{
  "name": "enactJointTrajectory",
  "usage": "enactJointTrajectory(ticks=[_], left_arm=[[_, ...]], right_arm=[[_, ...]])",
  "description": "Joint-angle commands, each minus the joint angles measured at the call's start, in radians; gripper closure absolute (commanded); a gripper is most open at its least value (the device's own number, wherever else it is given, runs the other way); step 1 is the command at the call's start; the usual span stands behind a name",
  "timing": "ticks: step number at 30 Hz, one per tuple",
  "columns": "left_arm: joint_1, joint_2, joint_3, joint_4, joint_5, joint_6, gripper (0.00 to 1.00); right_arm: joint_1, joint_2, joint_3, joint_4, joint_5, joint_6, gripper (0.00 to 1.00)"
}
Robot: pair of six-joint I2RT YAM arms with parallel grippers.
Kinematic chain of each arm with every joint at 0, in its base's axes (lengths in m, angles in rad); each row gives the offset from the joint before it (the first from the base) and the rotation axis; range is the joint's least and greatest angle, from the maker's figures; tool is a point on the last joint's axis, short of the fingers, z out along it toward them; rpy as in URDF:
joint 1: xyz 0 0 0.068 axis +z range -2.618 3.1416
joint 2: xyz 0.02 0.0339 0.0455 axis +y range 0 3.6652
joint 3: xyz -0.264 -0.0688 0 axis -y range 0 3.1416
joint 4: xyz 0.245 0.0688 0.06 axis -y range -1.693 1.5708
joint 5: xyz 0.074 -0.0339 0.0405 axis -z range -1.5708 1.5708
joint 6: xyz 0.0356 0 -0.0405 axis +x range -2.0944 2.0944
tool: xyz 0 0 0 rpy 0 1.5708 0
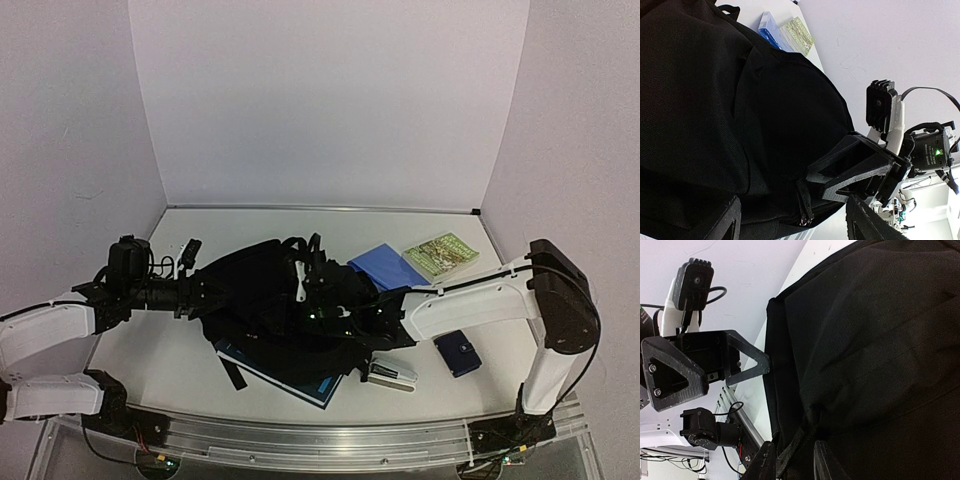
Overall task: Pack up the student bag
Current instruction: Unzip the student bag at the center of the board.
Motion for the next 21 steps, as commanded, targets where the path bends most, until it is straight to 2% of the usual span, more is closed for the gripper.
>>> enactJointTrajectory(ticks=[1,7,11,18,21], left_arm=[[-0.007,0.004,0.045,0.009,0.017,0.02,0.28],[-0.009,0.007,0.042,0.004,0.007,0.018,0.27],[-0.01,0.006,0.038,0.003,0.001,0.018,0.27],[-0.012,0.021,0.038,0.008,-0.002,0.018,0.27],[-0.014,0.022,0.039,0.008,-0.005,0.019,0.26]], right_arm=[[0.005,0.018,0.047,-0.007,-0.042,0.024,0.72],[0.005,0.051,0.072,-0.013,-0.063,0.026,0.76],[0.005,0.049,0.071,-0.013,-0.06,0.024,0.86],[0.005,0.054,0.085,-0.013,-0.063,0.014,0.93],[0.005,0.061,0.095,-0.011,-0.072,0.012,1.0]])
